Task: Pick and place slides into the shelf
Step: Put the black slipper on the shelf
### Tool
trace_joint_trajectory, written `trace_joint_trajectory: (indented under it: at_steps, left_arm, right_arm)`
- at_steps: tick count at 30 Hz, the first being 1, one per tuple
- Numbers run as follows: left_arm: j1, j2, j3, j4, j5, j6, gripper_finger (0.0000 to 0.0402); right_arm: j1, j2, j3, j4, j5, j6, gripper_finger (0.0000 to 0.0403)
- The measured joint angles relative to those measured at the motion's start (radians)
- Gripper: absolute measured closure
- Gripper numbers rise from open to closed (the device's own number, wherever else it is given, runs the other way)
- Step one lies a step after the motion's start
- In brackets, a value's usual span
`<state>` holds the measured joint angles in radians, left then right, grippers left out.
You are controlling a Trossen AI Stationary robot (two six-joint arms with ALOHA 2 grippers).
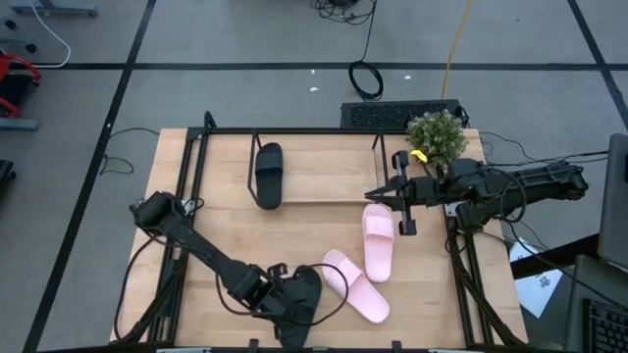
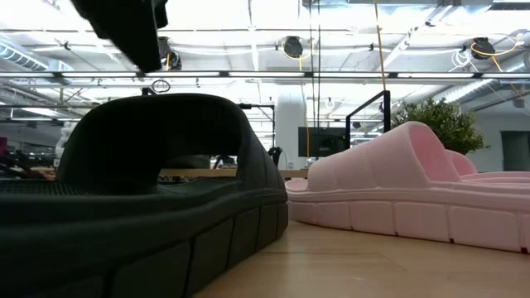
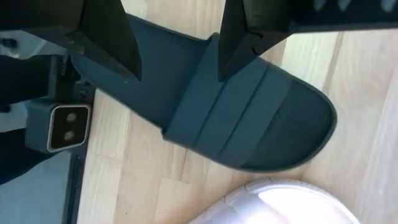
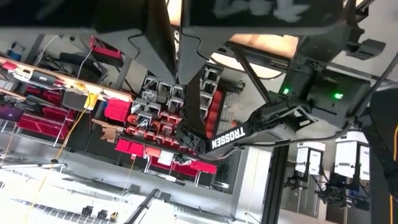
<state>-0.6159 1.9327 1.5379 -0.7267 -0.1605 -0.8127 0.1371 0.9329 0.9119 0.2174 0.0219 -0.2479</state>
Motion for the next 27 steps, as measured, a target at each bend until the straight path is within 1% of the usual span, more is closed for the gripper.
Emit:
trace_joint_trajectory:
  at_steps: [3,10,20,27]
  left_arm:
    - [-0.003,0.006,0.0,-0.039,-0.023,0.0,0.0199]
    - [-0.003,0.011,0.0,-0.043,-0.068,0.027,0.0199]
    - [-0.008,0.012,0.0,-0.041,-0.078,0.051,0.0199]
    - [-0.009,0.06,0.0,-0.031,-0.064,0.044,0.0199]
  right_arm:
    - [0.0,0.0,0.0,-0.007,0.0,0.0,0.0394]
    - [0.0,0.0,0.0,-0.019,0.0,0.0,0.0394]
    - [0.0,0.0,0.0,-0.049,0.0,0.0,0.0394]
    - [0.0,0.0,0.0,-0.053,0.0,-0.002,0.0394]
